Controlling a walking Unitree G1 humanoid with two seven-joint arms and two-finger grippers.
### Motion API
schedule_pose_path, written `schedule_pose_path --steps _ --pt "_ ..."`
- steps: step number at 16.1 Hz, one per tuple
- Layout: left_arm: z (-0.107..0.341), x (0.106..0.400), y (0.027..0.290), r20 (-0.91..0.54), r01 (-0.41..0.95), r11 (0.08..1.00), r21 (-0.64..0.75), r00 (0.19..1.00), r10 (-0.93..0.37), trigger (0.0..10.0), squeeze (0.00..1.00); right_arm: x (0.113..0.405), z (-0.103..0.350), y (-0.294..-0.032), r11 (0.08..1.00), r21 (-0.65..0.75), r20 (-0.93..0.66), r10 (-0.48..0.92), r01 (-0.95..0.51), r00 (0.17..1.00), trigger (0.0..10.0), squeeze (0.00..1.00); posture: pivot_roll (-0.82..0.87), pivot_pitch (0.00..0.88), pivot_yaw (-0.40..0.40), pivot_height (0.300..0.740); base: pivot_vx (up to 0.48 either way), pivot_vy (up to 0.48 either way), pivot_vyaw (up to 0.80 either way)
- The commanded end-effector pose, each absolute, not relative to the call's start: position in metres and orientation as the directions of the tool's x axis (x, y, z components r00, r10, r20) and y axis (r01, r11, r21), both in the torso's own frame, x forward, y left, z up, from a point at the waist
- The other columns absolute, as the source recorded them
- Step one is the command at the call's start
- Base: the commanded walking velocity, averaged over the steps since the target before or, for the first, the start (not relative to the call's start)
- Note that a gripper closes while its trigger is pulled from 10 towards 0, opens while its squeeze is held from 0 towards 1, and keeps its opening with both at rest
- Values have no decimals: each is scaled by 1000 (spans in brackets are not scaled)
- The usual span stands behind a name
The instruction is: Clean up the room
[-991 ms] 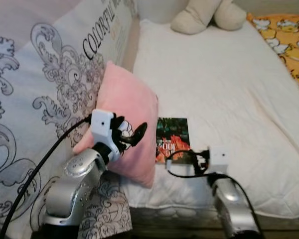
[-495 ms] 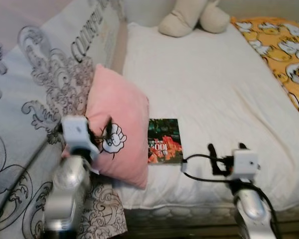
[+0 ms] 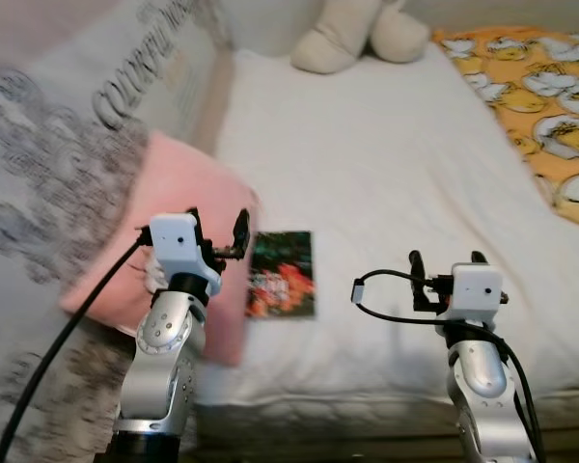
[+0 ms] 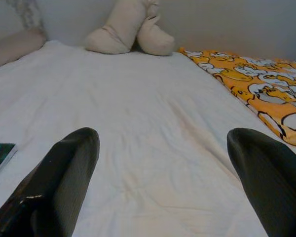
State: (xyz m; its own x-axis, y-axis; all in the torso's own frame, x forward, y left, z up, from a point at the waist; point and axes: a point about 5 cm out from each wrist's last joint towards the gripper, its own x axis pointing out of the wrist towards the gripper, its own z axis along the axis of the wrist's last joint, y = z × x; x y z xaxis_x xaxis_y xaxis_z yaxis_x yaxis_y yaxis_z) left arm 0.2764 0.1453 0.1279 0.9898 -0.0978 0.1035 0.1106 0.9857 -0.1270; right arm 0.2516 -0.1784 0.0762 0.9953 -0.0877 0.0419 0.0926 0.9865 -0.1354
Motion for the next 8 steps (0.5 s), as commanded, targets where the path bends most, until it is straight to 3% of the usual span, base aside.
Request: schedule_pose_path --steps 1,3,6,8 --pt "128 273 153 117 72 990 -119 991 -58 10000 0 252 82 -174 988 -135 74 -60 70 995 10000 0 -89 0 79 740 0 -454 0" --pt "128 266 160 154 36 988 -148 988 -13 10000 0 252 93 -173 997 -68 108 -41 48 993 10000 0 -90 0 65 740 156 -390 0" --pt "121 261 160 132 42 990 -137 991 -24 10000 0 253 110 -177 994 -110 180 7 13 984 10000 0 -96 0 54 740 319 -355 0" --pt "120 266 154 123 95 987 -131 989 -79 10000 0 263 104 -178 995 -95 178 -19 37 984 10000 0 -101 0 99 740 328 -345 0"
